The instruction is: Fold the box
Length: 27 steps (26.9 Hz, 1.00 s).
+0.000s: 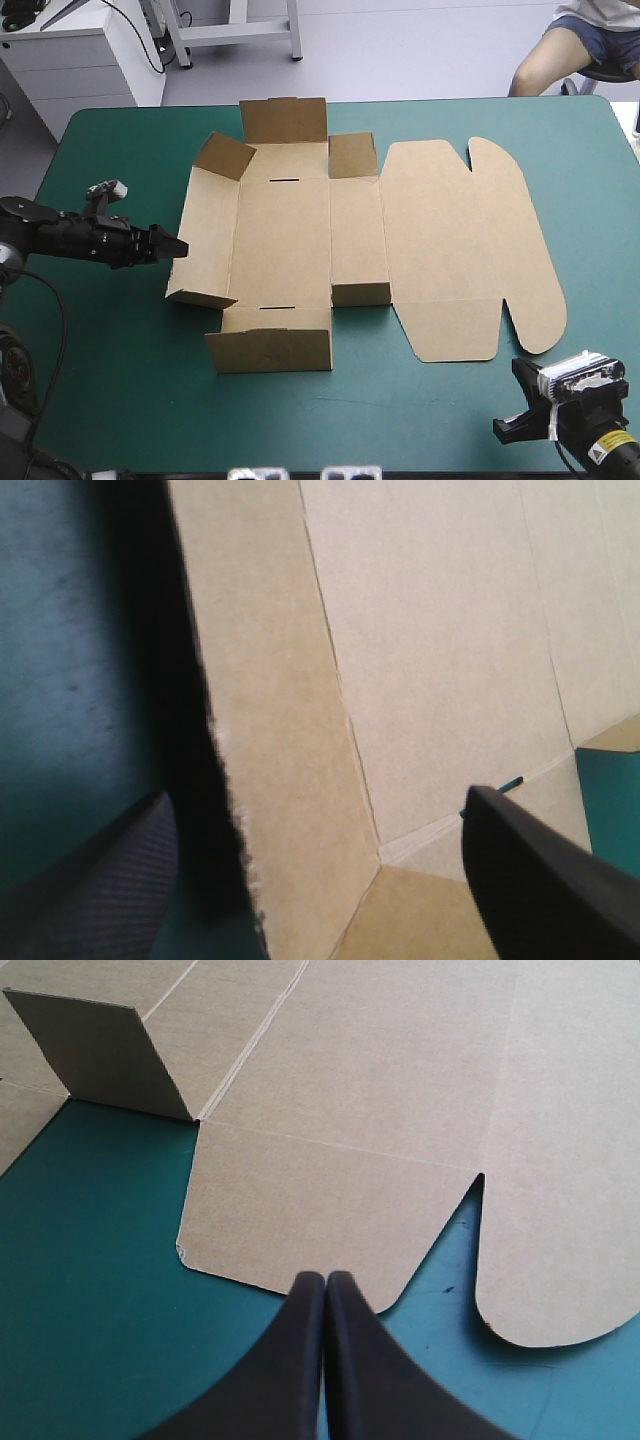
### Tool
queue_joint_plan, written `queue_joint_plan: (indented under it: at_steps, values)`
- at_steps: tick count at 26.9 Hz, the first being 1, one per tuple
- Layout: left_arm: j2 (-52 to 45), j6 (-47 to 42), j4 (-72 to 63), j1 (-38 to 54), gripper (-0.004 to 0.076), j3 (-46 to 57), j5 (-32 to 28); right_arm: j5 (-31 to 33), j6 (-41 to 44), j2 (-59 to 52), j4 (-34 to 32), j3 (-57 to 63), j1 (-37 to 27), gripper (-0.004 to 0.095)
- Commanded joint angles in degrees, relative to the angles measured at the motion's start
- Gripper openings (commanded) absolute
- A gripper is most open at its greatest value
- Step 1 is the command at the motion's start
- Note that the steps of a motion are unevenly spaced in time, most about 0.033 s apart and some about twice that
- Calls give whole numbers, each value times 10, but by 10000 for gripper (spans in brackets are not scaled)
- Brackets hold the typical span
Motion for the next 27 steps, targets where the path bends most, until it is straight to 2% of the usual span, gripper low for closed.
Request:
queue_joint_plan:
  at_steps: [1,4,9,15,24,26,27]
  values:
    - [-22,1,-21,-22,582,-10,-4,-39,-3,7,2,-18,1,-20]
    - [-13,-30,-12,-30,582,-4,-18,-39,-3,7,2,-18,1,-20]
    - [22,-68,-13,-31,582,-4,-4,-39,-3,7,2,-18,1,-20]
    - [62,-71,-29,-39,581,-4,9,-39,-3,7,2,-18,1,-20]
    - [71,-72,-60,-81,578,-4,0,-39,-3,7,2,-18,1,-20]
    - [71,-91,-60,-81,489,-4,2,-39,-3,7,2,-18,1,-20]
    - [71,-158,-54,-81,337,-4,-1,-39,-3,7,2,-18,1,-20]
